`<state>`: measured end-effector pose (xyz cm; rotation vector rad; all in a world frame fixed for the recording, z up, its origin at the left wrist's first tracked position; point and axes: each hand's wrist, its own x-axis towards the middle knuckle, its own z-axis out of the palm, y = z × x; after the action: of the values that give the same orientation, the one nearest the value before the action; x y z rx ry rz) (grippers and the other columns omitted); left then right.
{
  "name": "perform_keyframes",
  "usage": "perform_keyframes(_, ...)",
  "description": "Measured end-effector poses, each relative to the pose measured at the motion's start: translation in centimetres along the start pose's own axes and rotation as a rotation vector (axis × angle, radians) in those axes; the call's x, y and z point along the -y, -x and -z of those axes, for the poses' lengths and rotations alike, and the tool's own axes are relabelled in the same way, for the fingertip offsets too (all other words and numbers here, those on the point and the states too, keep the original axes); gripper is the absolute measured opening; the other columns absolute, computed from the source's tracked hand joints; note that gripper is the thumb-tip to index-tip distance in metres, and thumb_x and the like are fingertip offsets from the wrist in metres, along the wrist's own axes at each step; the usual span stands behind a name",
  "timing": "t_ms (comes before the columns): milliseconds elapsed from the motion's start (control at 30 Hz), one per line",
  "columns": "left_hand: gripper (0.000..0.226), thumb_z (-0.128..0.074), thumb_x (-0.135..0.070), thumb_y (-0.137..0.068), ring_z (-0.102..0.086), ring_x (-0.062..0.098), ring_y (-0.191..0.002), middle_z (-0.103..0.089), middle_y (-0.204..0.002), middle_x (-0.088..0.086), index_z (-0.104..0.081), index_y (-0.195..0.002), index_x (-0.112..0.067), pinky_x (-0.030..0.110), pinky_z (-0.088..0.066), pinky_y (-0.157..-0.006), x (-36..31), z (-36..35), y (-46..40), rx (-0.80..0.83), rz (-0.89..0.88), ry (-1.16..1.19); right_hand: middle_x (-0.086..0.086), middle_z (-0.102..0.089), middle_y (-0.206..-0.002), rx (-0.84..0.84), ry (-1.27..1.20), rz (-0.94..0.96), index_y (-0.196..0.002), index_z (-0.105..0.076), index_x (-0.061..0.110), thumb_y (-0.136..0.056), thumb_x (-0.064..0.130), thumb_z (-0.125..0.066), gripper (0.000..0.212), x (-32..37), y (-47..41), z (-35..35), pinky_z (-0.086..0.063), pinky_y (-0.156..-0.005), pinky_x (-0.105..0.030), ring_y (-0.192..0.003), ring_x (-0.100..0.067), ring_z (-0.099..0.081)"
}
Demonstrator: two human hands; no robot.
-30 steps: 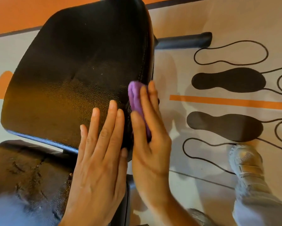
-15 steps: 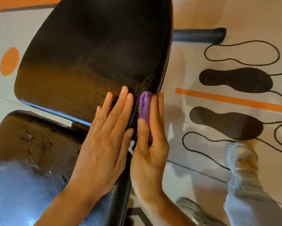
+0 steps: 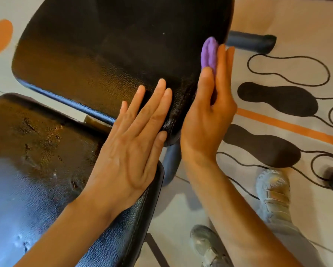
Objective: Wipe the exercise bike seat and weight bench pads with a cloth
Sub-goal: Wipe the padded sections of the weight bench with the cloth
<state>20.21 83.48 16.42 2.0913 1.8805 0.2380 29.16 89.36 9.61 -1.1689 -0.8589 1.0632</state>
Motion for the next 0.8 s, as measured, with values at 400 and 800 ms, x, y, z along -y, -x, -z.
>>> perform_keyframes(400,0.055,-0.025,-0.028,-0.105,0.005,0.014,-0.153,-0.004,-0.165,-0.007,-0.011,-0.157,-0.021,0.035,0.002,-0.125,0.0,-0.3,0.1,-0.01,0.008,-0.004,-0.02,-0.041,-0.15,0.089,0.049,-0.099,-0.144,-0.036,-0.005,-0.102,0.011,-0.036,0.045,1.8,-3.0,0.7,-0.032,-0.118,-0.033,-0.144,-0.027,-0.035)
perform_keyframes(800,0.056,-0.023,-0.032,-0.103,0.0,0.018,-0.153,-0.006,-0.165,-0.004,-0.017,-0.157,-0.018,0.029,0.007,-0.124,1.0,2.4,5.8,-0.087,0.277,0.049,-0.012,-0.041,-0.151,0.502,0.269,0.003,-0.145,-0.036,0.01,-0.102,0.015,-0.04,0.044,8.5,1.5,4.4,-0.038,-0.11,-0.056,-0.14,-0.03,-0.041)
